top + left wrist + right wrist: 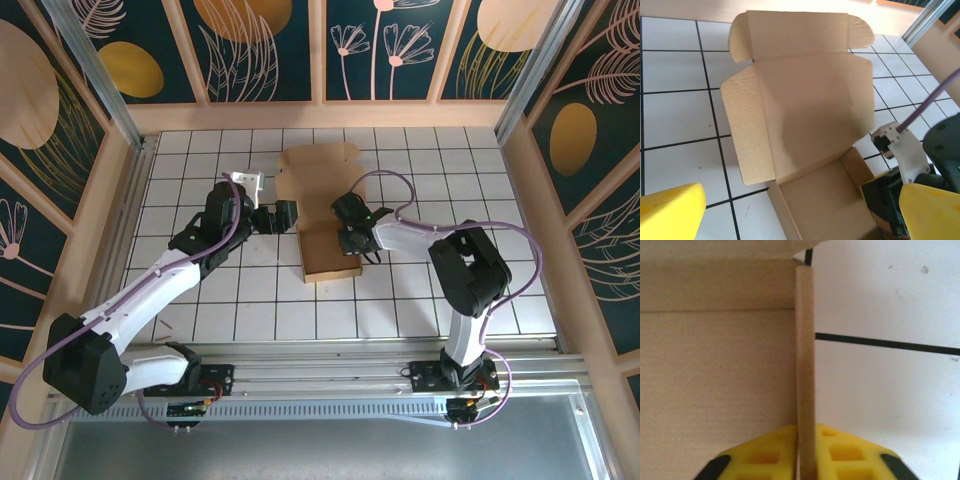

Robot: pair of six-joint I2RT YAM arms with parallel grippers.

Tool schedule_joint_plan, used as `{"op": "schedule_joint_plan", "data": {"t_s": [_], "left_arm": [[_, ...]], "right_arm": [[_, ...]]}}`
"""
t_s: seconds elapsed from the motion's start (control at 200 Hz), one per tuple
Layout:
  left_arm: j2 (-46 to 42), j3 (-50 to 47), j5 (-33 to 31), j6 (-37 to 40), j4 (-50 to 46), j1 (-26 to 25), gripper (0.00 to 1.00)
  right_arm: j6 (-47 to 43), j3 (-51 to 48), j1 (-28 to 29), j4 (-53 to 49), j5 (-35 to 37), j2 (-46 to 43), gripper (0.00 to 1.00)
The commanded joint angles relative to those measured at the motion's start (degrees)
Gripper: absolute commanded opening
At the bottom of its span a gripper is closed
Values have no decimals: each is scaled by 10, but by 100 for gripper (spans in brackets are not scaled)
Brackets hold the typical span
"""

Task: Fold the paper box

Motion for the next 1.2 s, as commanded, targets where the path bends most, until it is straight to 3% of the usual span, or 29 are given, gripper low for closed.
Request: {"op": "schedule_joint_plan", "data": {"t_s": [0.0, 0.085, 0.165, 0.265, 0.315, 0.39, 0.405, 0.501, 0.666, 0.846, 1.041, 1.196], "left_arm": [[10, -4, -26, -11, 8, 2, 99], [27, 13, -21, 0, -5, 2, 99], [49, 37, -28, 8, -31, 6, 97], [78, 87, -26, 16, -59, 15, 96], [87, 100, -22, 21, -61, 20, 96], [100, 111, -18, 19, -58, 33, 95], [102, 111, -18, 18, -57, 37, 95], [119, 117, -7, 12, -55, 66, 94], [187, 170, 67, 26, -83, 91, 87], [254, 217, 79, 20, -107, 93, 81], [317, 252, 133, 19, -109, 95, 75], [337, 261, 176, 14, -97, 94, 64]], "right_arm": [[23, -21, 9, 10, -13, -36, 29], [23, -27, 10, 13, -23, -75, 43], [5, -26, 5, 11, -10, -117, 50], [-34, -28, -30, 30, -20, -181, 63], [-66, -42, -65, 68, -62, -210, 72], [-101, -80, -134, 159, -156, -247, 98], [-105, -86, -151, 179, -182, -251, 99], [-109, -79, -239, 259, -325, -229, 99], [-168, 46, -293, 208, -446, -94, 97], [-192, 106, -282, 181, -458, -15, 78], [-195, 119, -263, 188, -463, 14, 69], [-194, 121, -247, 189, -454, 31, 69]]}}
